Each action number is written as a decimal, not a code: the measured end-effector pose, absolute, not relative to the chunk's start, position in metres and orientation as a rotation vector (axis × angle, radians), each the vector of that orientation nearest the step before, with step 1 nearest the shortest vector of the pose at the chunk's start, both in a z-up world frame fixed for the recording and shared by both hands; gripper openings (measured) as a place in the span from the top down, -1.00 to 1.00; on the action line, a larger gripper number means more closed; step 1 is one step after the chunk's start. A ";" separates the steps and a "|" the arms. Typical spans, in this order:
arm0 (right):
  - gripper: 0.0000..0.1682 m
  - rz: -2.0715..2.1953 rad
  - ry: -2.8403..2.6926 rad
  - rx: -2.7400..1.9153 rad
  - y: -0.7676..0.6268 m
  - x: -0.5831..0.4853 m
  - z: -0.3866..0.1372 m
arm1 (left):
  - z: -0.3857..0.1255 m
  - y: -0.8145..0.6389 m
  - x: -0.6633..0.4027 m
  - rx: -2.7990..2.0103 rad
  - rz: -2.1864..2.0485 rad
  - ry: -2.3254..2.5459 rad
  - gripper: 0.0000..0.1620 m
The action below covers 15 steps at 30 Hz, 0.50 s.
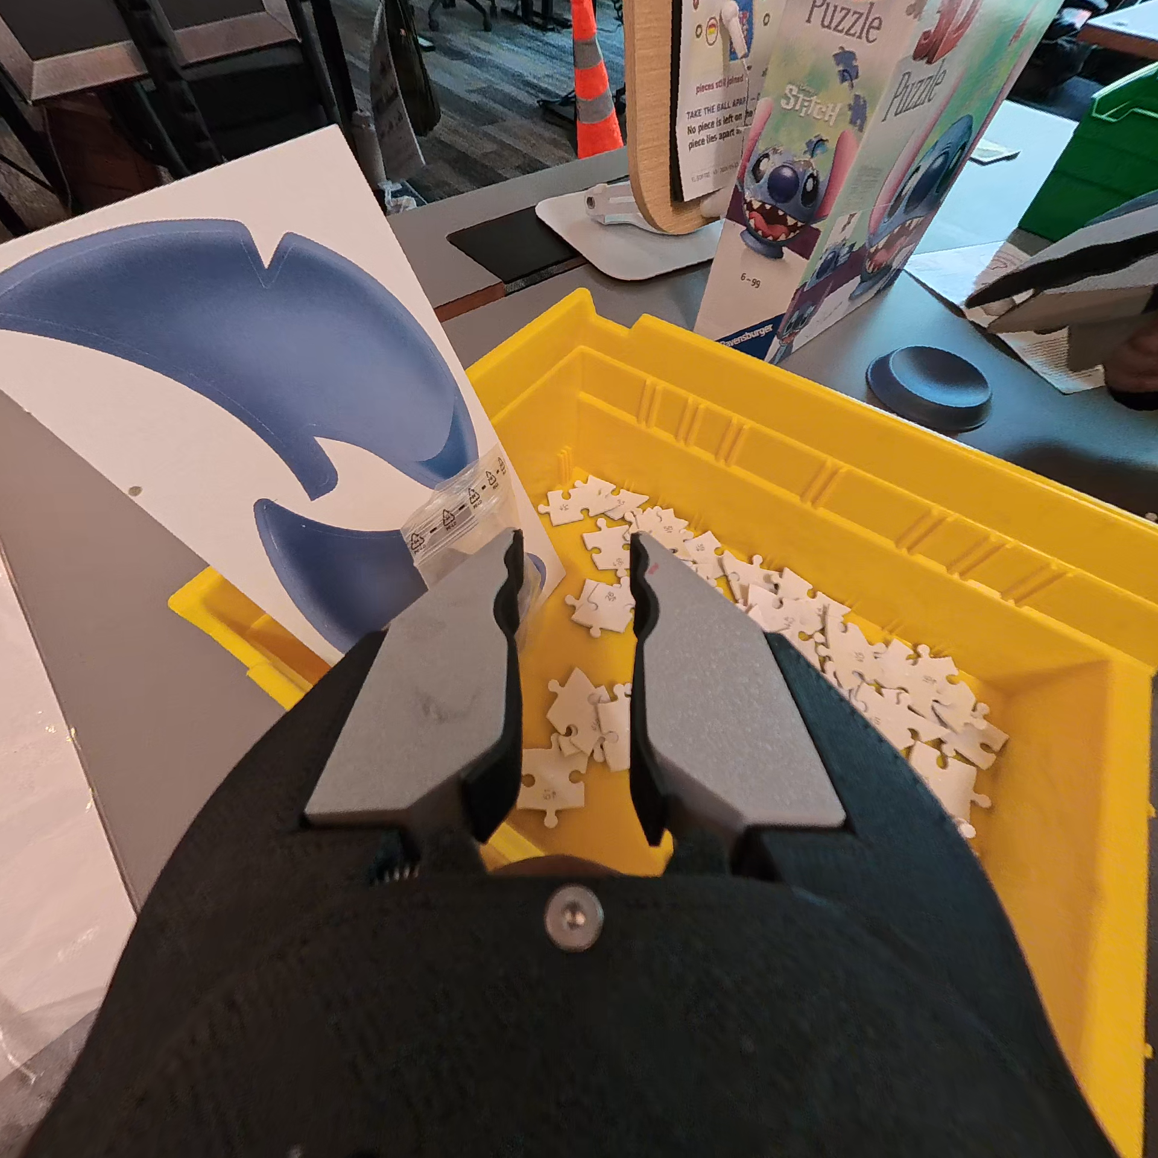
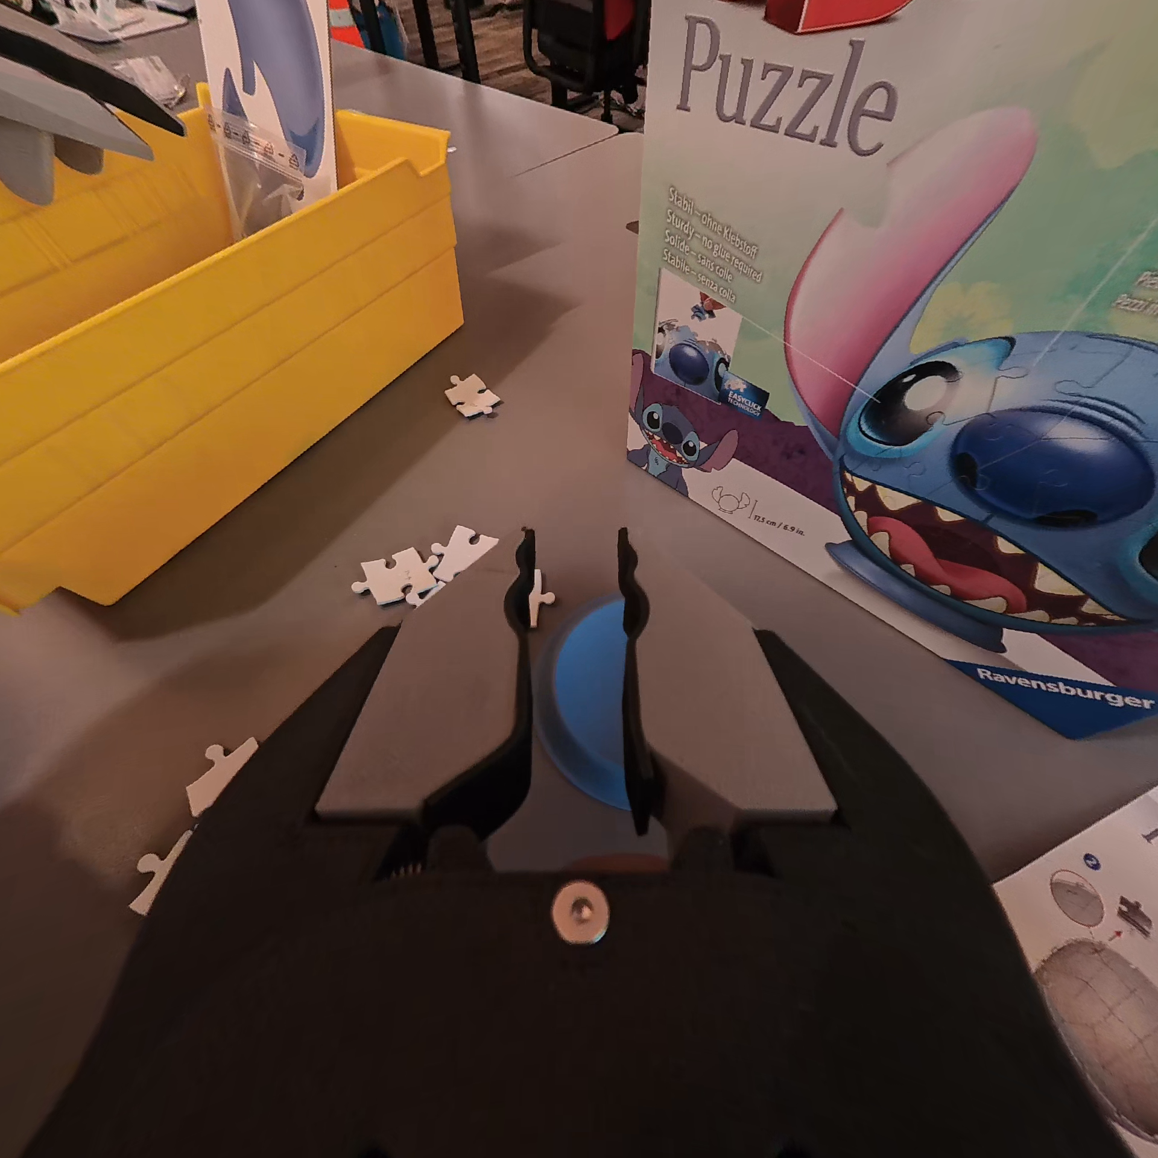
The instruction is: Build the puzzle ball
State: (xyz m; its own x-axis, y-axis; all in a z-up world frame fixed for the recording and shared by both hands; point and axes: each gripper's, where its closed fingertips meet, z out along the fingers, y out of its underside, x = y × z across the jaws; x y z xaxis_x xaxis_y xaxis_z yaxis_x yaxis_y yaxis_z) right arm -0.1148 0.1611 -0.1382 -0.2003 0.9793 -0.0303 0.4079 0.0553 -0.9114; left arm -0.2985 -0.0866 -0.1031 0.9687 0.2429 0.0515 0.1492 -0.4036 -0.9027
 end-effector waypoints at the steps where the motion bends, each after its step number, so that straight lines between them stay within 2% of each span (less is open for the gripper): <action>1: 0.72 1.114 -1.688 -1.404 0.161 -0.115 -0.139 | -0.103 -0.087 -0.298 -1.995 0.105 -0.279 0.62; 15: 0.74 1.105 -1.672 -1.406 0.164 -0.116 -0.138 | -0.103 -0.086 -0.297 -1.994 0.101 -0.276 0.62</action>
State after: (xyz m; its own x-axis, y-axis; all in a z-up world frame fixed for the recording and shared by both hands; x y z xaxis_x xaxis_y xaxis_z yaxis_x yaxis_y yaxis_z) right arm -0.1155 0.1639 -0.1383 -0.1855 0.9824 -0.0218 0.4055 0.0563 -0.9124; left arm -0.2975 -0.0862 -0.1031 0.9697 0.2387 0.0528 0.1484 -0.4031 -0.9030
